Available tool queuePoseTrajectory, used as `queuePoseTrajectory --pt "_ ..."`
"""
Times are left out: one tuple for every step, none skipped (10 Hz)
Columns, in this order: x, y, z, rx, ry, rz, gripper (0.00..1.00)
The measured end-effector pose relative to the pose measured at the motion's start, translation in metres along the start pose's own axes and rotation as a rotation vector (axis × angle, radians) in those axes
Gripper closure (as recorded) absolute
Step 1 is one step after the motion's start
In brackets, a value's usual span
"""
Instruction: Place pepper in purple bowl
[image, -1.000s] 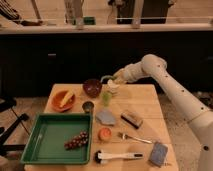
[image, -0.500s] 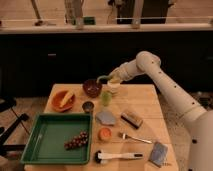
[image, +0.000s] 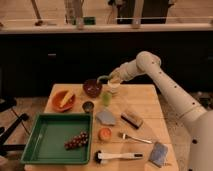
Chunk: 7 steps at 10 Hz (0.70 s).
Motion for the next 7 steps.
queuePoseTrajectory --pt "-0.003 -0.002 0.000 -0.001 -0.023 -0.027 1.00" --pt "-0.013 -0.003 0.005 -0.007 -0.053 -0.062 1.00" --pt "-0.029 -0.004 0.015 -0.019 -0.090 -0.107 1.00" --pt "-0.041 -0.005 0.024 -0.032 -0.119 -0.140 1.00" --pt "-0.050 -0.004 0.033 -0.047 -0.144 -0.165 1.00" --pt "-0.058 -0.005 0.042 -0.069 -0.172 -0.187 1.00" --pt "-0.059 -0.005 0.048 -0.086 -0.187 -0.198 1.00"
